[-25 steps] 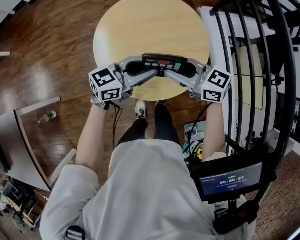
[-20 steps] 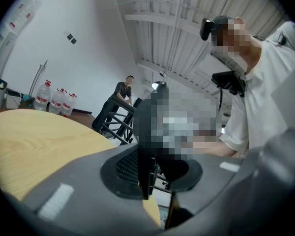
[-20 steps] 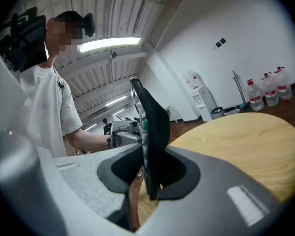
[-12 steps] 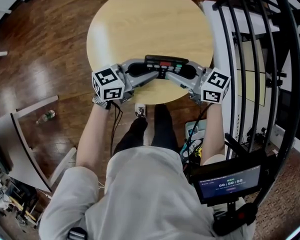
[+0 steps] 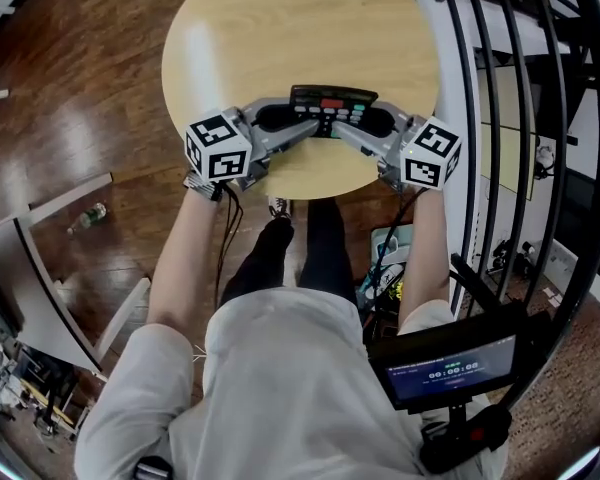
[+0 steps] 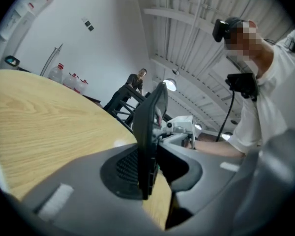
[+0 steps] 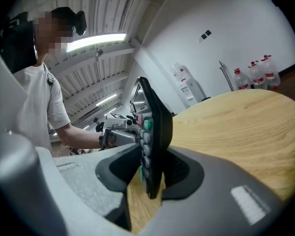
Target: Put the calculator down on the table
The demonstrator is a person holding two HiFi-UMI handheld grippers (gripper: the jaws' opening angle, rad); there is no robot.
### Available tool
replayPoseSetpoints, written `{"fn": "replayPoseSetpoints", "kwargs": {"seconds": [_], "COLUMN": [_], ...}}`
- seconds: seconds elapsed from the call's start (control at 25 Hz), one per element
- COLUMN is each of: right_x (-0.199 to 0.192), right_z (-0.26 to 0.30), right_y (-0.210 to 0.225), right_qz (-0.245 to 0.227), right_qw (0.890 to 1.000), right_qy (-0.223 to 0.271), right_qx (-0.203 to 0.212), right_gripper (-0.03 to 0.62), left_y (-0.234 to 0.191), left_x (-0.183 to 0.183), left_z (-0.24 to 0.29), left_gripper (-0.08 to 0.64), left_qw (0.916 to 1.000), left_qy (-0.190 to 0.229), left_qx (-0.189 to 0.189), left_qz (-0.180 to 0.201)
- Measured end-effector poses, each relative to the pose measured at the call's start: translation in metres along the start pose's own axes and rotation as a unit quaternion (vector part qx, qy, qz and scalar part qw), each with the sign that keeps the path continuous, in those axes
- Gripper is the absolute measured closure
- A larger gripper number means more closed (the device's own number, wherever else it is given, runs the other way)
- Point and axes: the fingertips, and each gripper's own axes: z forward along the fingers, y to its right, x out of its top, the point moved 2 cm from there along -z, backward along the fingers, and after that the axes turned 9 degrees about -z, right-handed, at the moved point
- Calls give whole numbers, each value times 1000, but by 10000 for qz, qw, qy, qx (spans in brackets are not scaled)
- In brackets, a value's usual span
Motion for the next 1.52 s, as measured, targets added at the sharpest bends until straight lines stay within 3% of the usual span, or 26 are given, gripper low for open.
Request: {"fn": "replayPoseSetpoints", "kwargs": {"seconds": [0.32, 0.64, 0.96, 1.52], "right_x": [-20, -29, -39, -43], "right_z": [5, 13, 13, 16], "right_y": [14, 23, 32, 55], "right_qz": [93, 148, 18, 66], "right_qw": [9998, 9972, 9898, 9776], "right_qy": [-86, -277, -447, -587], "right_qx": [-178, -684, -1356, -2018], "right_gripper": [460, 433, 407, 383], "left_y": [-18, -31, -41, -63], "left_x": [-14, -18, -24, -19], "left_z": [5, 4, 6, 12], "left_gripper": [449, 431, 411, 399], "left_qw": [9995, 9969, 9916, 9788], "left_qy": [-27, -27, -86, -125], "left_qx": [303, 764, 1288, 2020], "left_qz": [-120, -199, -45, -316]}}
